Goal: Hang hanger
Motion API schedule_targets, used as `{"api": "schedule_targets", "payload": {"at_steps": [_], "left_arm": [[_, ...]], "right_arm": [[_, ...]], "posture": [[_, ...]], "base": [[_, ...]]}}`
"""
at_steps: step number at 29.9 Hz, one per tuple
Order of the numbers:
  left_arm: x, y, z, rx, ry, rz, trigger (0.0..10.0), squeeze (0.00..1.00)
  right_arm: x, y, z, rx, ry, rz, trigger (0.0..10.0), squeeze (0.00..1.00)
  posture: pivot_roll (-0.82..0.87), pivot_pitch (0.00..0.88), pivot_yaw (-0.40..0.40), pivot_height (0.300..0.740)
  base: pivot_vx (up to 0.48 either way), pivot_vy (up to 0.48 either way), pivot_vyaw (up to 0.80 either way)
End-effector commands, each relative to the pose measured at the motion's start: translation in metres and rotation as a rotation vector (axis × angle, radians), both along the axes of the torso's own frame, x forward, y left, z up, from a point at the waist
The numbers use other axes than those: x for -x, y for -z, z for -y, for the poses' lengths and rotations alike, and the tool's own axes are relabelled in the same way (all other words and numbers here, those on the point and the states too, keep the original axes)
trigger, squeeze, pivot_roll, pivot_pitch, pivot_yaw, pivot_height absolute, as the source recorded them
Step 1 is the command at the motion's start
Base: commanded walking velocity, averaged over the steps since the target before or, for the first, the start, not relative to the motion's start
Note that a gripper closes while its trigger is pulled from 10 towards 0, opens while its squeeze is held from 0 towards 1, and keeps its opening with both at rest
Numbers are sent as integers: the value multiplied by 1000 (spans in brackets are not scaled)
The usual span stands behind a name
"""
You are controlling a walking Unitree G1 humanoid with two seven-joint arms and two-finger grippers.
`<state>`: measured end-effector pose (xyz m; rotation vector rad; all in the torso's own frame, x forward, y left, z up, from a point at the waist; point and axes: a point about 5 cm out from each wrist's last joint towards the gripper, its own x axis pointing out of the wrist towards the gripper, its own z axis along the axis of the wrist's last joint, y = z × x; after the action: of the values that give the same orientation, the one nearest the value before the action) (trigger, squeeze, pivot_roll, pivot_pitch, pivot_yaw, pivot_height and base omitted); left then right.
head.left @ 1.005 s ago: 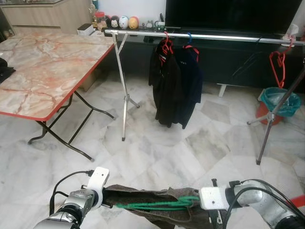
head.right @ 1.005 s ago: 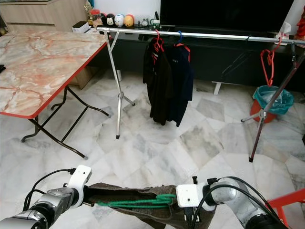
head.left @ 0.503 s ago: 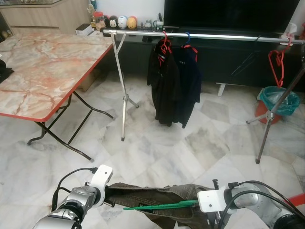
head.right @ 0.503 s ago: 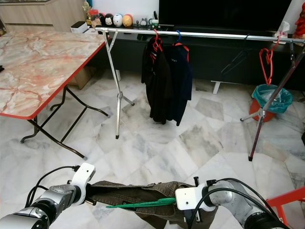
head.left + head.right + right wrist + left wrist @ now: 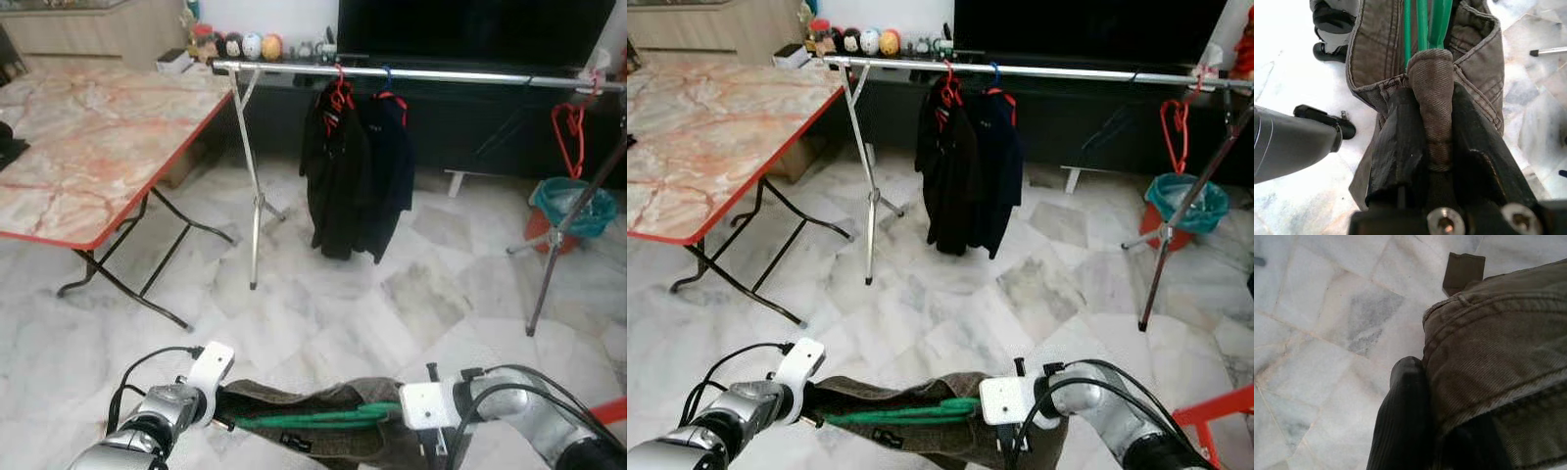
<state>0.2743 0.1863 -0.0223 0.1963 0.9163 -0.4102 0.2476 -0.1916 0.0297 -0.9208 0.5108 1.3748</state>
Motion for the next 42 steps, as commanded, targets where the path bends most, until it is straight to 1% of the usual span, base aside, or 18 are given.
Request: {"api": "schedule_targets", "payload": {"at_steps": [1,3,7,10,16,18,25,27,29,34,37,39,41,42], "left_arm": [[3,2,-8,-24,-13,-22,10000,0],[3,2,-9,-28,-16,-22,10000,0],[4,2,-9,-25,-11,-26,10000,0],[4,2,-7,-23,-8,-28,10000,0],[3,2,-6,-19,0,-29,10000,0],[3,2,-5,-15,4,-31,10000,0],[5,3,-2,-1,29,-47,10000,0],[7,4,0,4,47,-58,10000,0],[8,5,1,10,55,-66,10000,0],[8,6,2,11,63,-70,10000,0],[9,6,2,16,70,-75,10000,0],[10,6,2,17,80,-81,10000,0],[10,7,2,14,81,-82,10000,0],[10,7,2,14,82,-82,10000,0]], "right_arm": [[-1,-4,5,8,-7,7,10000,0],[-1,-5,7,23,1,9,10000,0],[-5,0,16,100,27,45,10000,0],[-3,3,16,109,17,33,10000,0],[-4,6,19,151,32,60,10000,0],[-5,7,19,149,47,67,10000,0],[-18,4,19,162,107,190,10000,0],[-23,2,18,151,135,218,10000,0],[-25,1,17,146,135,231,10000,0],[-26,2,14,154,121,252,10000,0],[-27,3,12,141,128,265,10000,0],[-29,1,11,116,141,278,10000,0],[-32,-4,6,56,170,288,10000,0],[-33,-5,6,46,176,291,10000,0]], "posture": [[73,7,22,740],[73,7,22,740],[71,0,22,740],[74,0,20,740],[72,0,22,740],[72,0,22,740],[70,0,25,740],[70,3,26,740],[69,2,26,740],[70,5,26,740],[73,7,26,740],[73,7,26,740],[73,7,26,740],[69,9,28,740]], "base": [[0,0,0],[0,0,0],[0,0,0],[0,0,0],[0,0,0],[0,0,0],[0,0,0],[0,0,0],[0,0,0],[0,0,0],[0,0,0],[0,0,0],[0,0,0],[0,0,0]]}}
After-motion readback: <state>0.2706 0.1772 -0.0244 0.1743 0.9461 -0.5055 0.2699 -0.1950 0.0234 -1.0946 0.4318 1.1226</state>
